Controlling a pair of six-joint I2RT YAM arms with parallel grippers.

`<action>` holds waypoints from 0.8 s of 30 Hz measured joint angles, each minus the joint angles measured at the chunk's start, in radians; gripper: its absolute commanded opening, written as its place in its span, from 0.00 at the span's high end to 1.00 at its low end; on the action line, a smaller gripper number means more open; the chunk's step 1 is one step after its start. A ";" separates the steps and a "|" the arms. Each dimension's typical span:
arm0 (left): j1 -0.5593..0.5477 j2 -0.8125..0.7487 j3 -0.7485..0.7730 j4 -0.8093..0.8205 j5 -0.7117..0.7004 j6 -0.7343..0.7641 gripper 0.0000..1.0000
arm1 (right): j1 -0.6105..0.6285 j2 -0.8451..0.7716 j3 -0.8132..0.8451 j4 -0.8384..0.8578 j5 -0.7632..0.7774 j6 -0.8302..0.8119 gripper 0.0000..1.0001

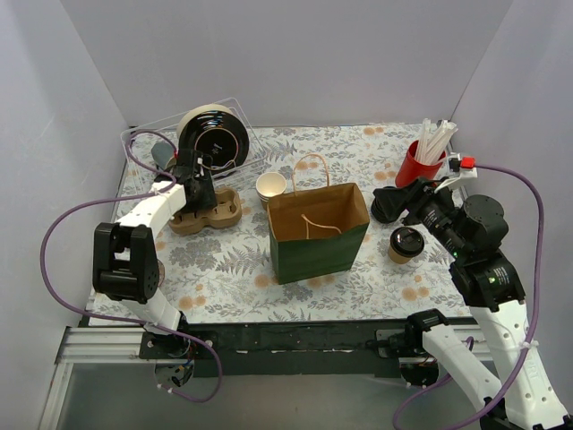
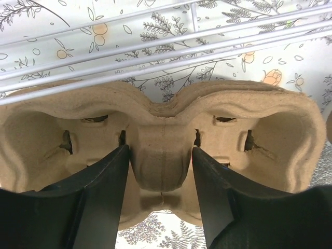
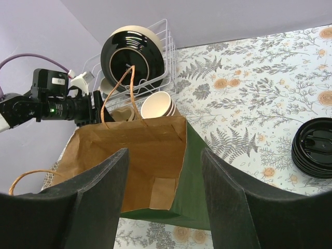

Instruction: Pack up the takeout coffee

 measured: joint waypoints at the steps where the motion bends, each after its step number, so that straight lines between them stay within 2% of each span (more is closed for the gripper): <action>1: 0.000 0.000 0.005 -0.003 0.000 0.000 0.51 | 0.000 0.000 0.000 0.000 0.000 0.000 0.34; 8: 0.000 0.008 0.049 -0.022 0.000 0.001 0.57 | 0.000 0.000 0.000 0.000 0.000 0.000 0.34; 10: 0.000 0.009 0.051 -0.025 -0.001 0.001 0.56 | 0.000 0.000 0.000 0.000 0.000 0.000 0.34; 12: 0.000 0.009 0.051 -0.026 -0.001 0.002 0.49 | 0.000 0.000 0.000 0.000 0.000 0.000 0.34; 16: 0.000 0.009 0.051 -0.035 -0.001 0.000 0.44 | 0.000 0.000 0.000 0.000 0.000 0.000 0.34; 24: 0.000 0.013 0.051 -0.040 -0.003 0.000 0.50 | 0.000 0.000 0.000 0.000 0.000 0.000 0.34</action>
